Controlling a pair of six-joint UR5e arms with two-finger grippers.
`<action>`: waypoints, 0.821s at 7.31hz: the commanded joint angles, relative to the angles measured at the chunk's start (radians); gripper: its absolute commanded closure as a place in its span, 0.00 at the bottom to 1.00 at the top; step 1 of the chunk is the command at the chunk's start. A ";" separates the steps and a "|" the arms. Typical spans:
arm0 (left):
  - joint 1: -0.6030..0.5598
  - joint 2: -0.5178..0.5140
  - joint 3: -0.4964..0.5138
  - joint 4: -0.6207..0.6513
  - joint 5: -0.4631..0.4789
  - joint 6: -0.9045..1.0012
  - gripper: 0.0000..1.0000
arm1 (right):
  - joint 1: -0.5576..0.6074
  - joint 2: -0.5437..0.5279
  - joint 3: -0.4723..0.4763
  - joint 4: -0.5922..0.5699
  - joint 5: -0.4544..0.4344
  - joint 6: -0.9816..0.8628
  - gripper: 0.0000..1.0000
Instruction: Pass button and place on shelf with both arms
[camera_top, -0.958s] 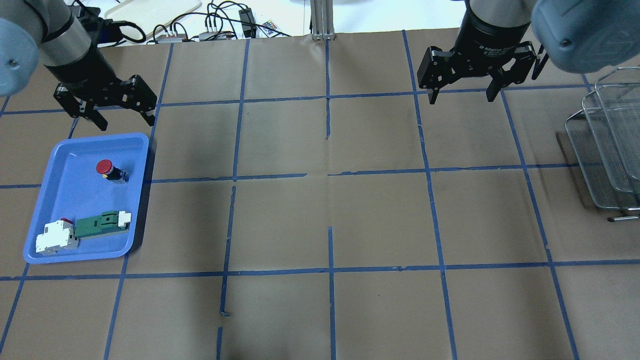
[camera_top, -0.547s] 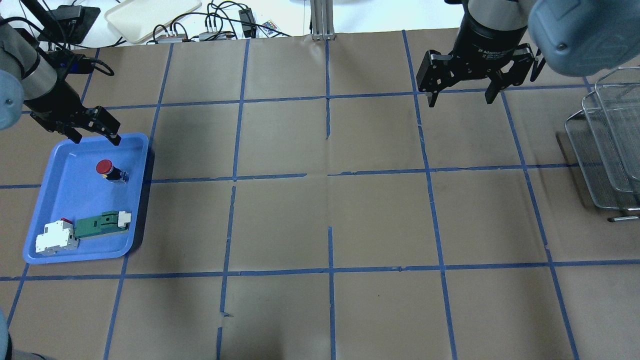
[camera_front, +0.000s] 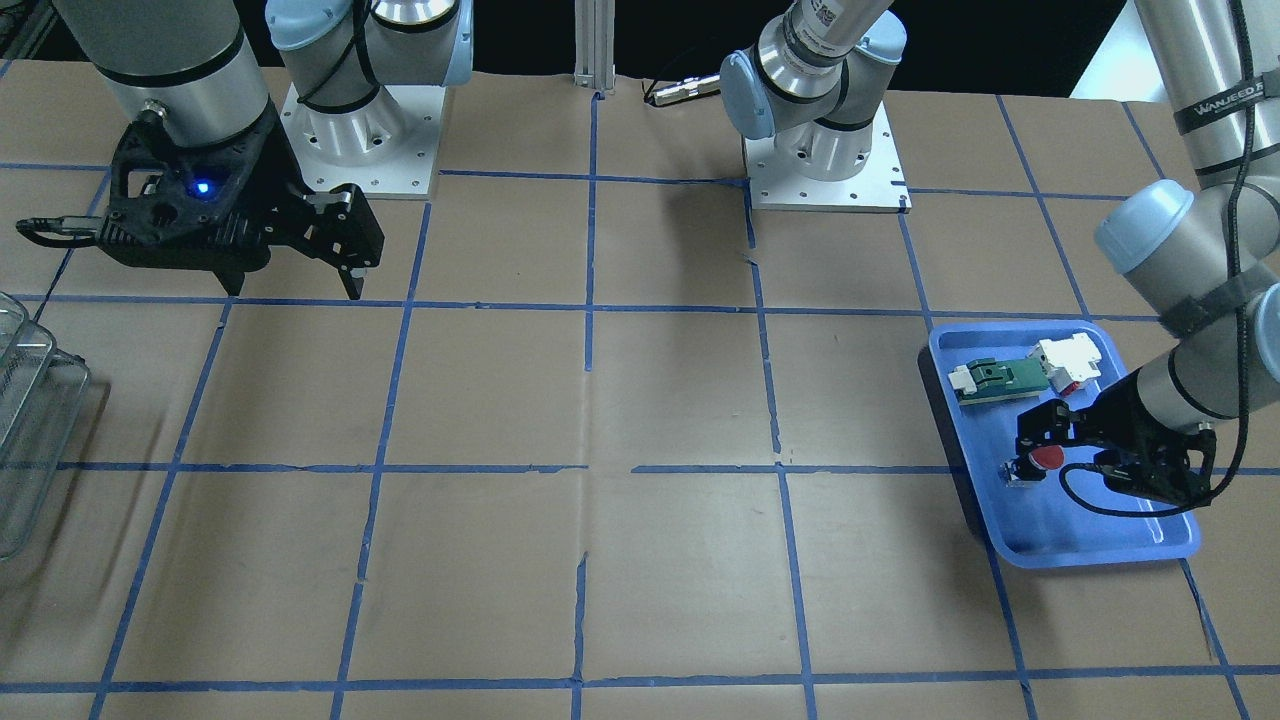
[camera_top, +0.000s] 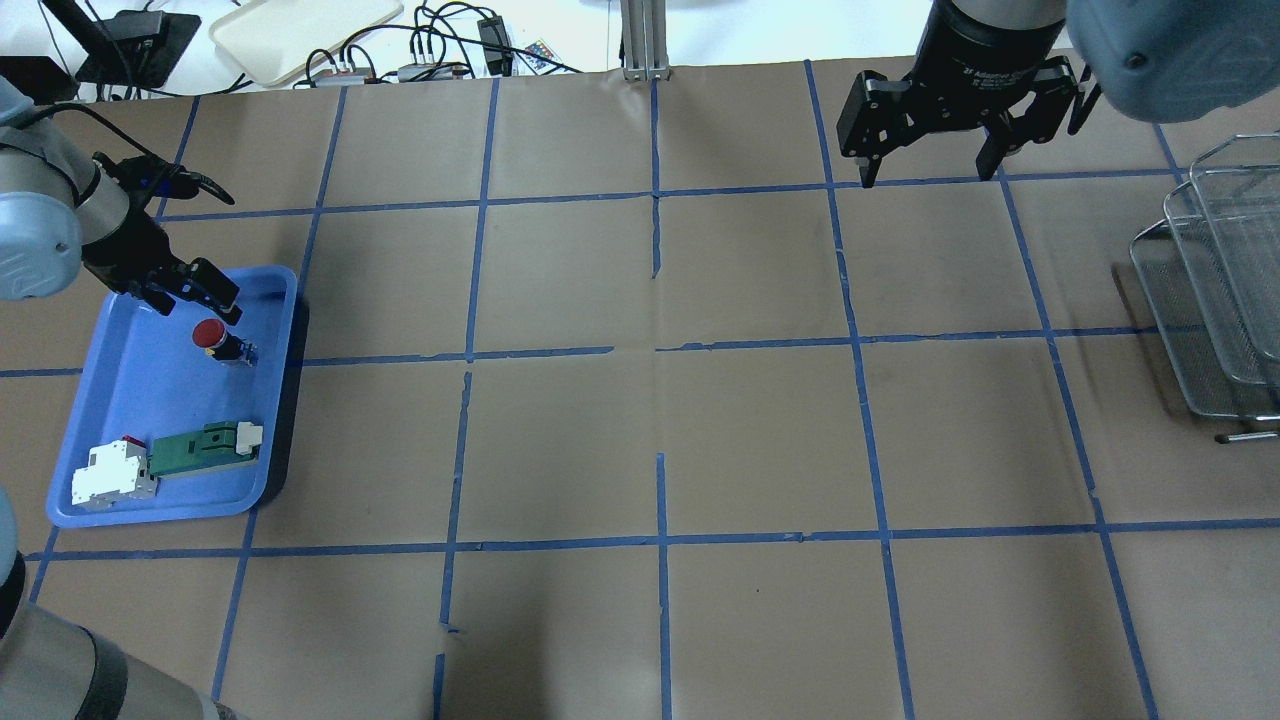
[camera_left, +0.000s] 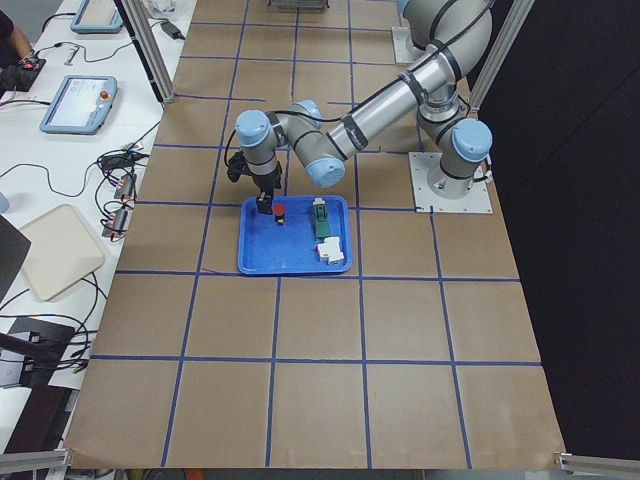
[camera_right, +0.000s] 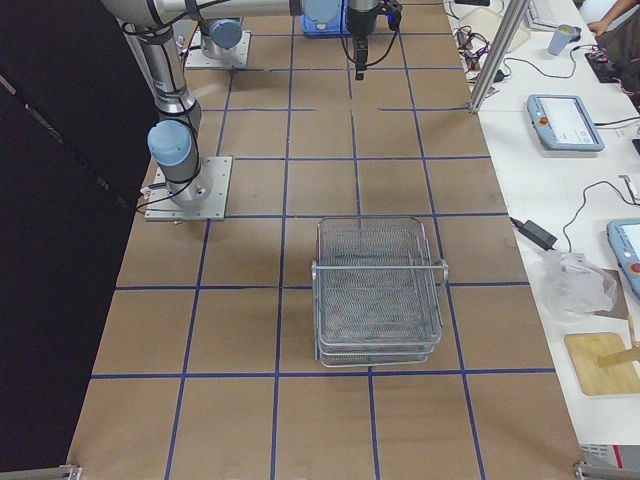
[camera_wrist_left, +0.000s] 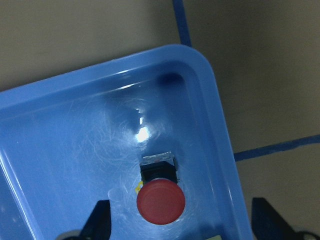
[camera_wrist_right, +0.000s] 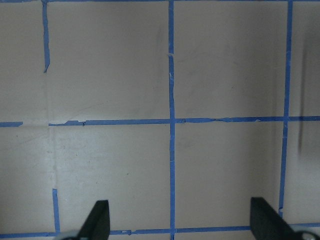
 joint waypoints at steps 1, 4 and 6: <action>0.008 -0.016 -0.001 0.003 0.015 0.004 0.28 | -0.009 0.050 -0.017 0.005 -0.006 -0.006 0.00; 0.010 -0.018 -0.037 0.024 0.012 -0.010 0.55 | -0.001 0.066 -0.014 0.018 -0.078 0.007 0.00; 0.008 -0.001 -0.027 0.054 0.011 0.001 0.98 | -0.001 0.080 -0.017 -0.038 -0.045 0.006 0.00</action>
